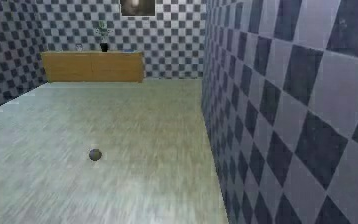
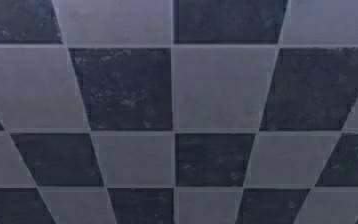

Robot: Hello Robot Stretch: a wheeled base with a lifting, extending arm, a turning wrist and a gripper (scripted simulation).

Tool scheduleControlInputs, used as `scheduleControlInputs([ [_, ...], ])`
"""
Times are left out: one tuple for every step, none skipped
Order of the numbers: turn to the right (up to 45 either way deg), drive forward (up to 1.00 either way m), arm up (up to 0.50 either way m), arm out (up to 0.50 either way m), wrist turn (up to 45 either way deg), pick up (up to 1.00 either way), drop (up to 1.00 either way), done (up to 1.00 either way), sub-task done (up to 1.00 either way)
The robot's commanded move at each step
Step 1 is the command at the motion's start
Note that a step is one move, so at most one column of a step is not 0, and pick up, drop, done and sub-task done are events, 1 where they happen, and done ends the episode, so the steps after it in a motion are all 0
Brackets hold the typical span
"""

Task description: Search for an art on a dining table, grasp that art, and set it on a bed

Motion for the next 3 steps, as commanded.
scheduleControlInputs([
  [0.0,1.00,0.00,0.00,0.0,0.00,0.00,0.00,0.00],
  [0.0,1.00,0.00,0.00,0.0,0.00,0.00,0.00,0.00],
  [0.0,1.00,0.00,0.00,0.0,0.00,0.00,0.00,0.00],
])
